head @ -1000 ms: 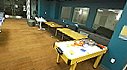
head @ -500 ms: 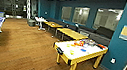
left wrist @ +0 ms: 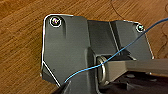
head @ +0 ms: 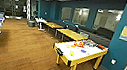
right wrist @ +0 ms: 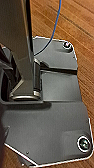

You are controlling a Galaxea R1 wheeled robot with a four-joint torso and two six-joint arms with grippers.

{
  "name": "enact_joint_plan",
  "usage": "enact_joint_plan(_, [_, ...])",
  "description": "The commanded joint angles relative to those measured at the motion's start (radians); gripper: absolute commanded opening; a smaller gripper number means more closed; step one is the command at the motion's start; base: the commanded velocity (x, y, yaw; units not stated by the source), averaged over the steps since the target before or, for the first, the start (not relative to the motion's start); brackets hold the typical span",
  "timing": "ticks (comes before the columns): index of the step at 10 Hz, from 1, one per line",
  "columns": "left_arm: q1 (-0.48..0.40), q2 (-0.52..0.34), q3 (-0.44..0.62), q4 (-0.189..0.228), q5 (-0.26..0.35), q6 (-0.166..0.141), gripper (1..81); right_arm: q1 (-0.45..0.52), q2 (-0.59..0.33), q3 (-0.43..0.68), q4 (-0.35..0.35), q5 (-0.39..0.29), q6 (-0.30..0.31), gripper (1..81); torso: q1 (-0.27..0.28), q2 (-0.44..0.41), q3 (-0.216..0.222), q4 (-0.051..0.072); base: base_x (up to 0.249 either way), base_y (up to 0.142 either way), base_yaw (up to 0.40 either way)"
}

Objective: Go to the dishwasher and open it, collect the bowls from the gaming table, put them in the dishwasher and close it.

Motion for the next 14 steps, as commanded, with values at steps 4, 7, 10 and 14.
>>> enact_joint_plan(4, [-0.057, -0.008, 0.003, 0.006, 0.039, 0.003, 81.1, 0.059, 0.007, 0.009, 0.0, -0.038, -0.003, 81.1, 0.001, 0.001, 0.0, 0.0, 0.137, 0.0, 0.0])
enact_joint_plan(7, [-0.057, -0.009, 0.003, 0.003, 0.039, 0.003, 81.1, 0.061, 0.007, 0.009, -0.002, -0.036, -0.003, 81.1, 0.001, 0.001, 0.0, 0.0, 0.134, 0.0, 0.0])
enact_joint_plan(10, [-0.057, -0.008, 0.003, 0.003, 0.037, 0.003, 81.1, 0.06, 0.007, 0.012, 0.003, -0.036, -0.003, 81.1, 0.001, 0.001, 0.0, 0.0, 0.132, 0.0, 0.0])
enact_joint_plan(14, [-0.057, -0.017, 0.003, 0.014, 0.037, 0.005, 81.1, 0.067, 0.01, 0.014, 0.007, -0.035, 0.009, 81.1, 0.001, 0.001, 0.0, 0.0, 0.123, 0.0, 0.0])
